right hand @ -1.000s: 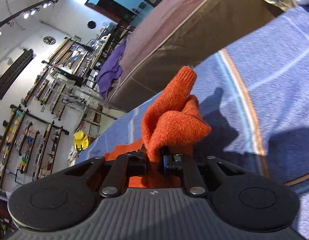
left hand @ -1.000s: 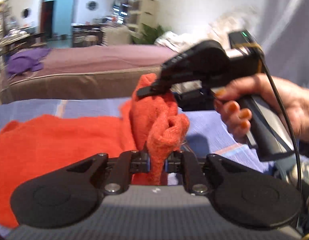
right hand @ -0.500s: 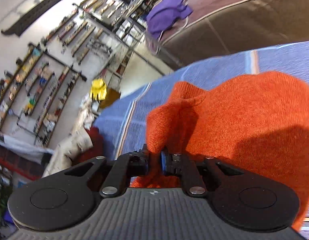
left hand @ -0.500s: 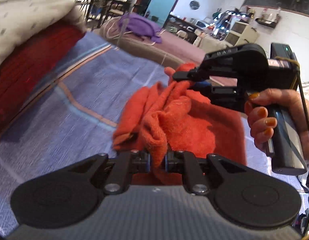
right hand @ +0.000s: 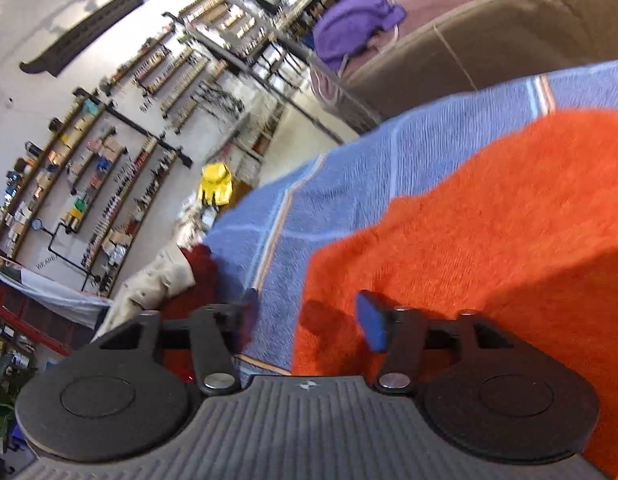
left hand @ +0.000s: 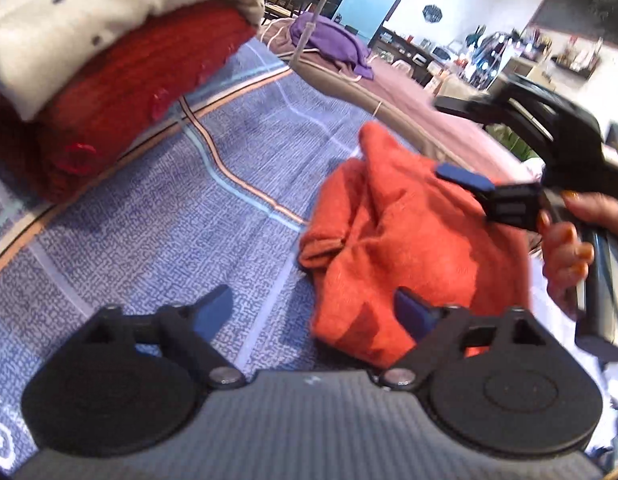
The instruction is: Fold small clothes
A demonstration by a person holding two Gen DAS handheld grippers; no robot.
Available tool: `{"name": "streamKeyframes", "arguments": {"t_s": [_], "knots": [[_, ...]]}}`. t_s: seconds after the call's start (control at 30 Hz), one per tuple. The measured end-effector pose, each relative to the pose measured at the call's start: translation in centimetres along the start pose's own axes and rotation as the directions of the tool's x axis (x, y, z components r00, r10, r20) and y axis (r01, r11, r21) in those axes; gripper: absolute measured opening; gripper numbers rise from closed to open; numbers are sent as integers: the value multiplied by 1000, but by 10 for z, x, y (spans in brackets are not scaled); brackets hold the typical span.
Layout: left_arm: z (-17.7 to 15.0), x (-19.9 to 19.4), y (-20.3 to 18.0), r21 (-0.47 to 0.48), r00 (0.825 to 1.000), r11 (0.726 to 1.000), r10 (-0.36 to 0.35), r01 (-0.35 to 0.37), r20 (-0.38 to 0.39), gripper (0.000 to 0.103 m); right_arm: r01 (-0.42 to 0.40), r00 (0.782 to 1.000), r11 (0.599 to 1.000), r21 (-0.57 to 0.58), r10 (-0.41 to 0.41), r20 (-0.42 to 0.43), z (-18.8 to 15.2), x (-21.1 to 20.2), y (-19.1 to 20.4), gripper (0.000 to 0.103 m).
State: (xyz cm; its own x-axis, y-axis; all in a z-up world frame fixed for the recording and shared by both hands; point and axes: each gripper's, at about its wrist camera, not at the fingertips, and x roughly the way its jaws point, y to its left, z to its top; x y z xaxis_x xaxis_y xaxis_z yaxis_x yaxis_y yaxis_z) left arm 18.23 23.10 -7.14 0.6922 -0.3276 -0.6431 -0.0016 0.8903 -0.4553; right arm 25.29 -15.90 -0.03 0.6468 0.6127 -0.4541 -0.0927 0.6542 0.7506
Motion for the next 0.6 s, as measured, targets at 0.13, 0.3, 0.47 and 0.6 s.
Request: {"name": "streamKeyframes", "arguments": {"t_s": [0.13, 0.3, 0.47, 0.6], "knots": [[1, -5, -9, -31, 998, 998, -59, 58, -34, 96, 6, 998, 1000, -9, -5, 64, 5, -39, -5, 103], [-15, -14, -42, 47, 996, 998, -37, 41, -83, 100, 58, 994, 996, 70, -64, 92, -15, -76, -39, 103], [-36, -12, -60, 78, 991, 996, -33, 44, -132, 100, 67, 989, 979, 191, -91, 120, -53, -107, -80, 103], [-44, -9, -63, 55, 988, 997, -45, 53, -146, 101, 36, 983, 960, 278, -84, 164, -74, -122, -100, 103]]}}
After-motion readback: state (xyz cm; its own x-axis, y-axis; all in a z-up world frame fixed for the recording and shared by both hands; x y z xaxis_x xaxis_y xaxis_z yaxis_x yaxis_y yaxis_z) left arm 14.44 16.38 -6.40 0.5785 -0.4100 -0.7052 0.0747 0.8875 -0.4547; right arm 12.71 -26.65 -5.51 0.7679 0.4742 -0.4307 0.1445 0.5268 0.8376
